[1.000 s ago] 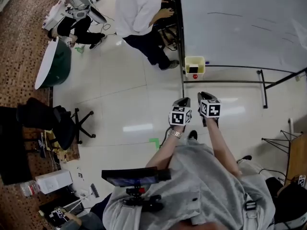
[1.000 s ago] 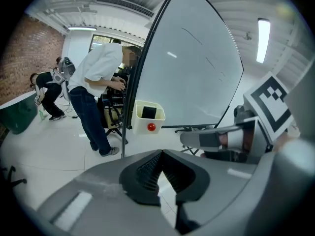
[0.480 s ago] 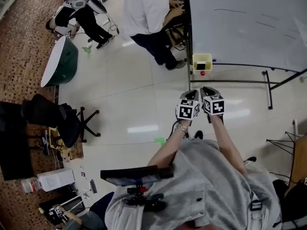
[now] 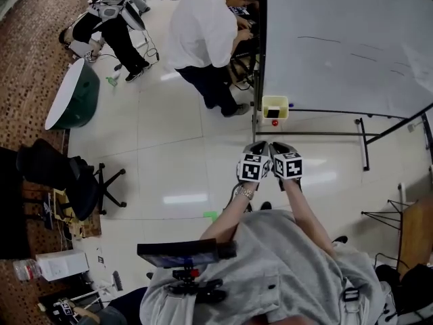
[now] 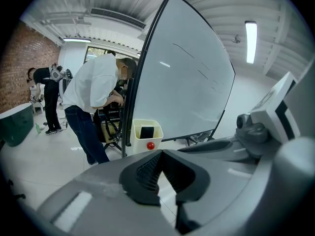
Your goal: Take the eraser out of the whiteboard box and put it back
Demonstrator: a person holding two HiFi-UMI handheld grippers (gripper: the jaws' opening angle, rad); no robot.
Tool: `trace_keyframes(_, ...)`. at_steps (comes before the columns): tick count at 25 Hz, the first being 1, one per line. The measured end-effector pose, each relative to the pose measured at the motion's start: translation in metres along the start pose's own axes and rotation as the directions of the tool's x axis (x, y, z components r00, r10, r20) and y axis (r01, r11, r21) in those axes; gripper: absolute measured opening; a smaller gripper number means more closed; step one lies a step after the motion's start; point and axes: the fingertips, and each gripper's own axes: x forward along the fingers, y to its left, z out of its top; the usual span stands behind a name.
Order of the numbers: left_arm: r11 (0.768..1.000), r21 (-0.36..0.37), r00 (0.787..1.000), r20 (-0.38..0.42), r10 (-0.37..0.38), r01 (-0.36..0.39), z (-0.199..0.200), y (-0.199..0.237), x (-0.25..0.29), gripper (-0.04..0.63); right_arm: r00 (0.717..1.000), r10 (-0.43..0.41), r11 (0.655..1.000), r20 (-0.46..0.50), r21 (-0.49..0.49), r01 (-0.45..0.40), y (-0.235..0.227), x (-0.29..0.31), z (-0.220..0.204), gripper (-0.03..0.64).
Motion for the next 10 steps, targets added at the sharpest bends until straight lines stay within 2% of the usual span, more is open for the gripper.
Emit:
trace_keyframes(5, 1.000, -0.009, 1.000, 0.002, 0.013, -0.013, 0.003, 0.006, 0.002, 0.003, 1.000, -0.022, 1.000, 0.013, 0.014, 0.022, -0.010, -0.002, 0.004, 0.043)
trace_keyframes(10, 1.000, -0.010, 1.000, 0.003, -0.009, 0.009, -0.001, 0.000, 0.008, 0.003, 1.000, -0.017, 1.000, 0.013, 0.026, 0.016, -0.013, -0.002, 0.002, 0.043)
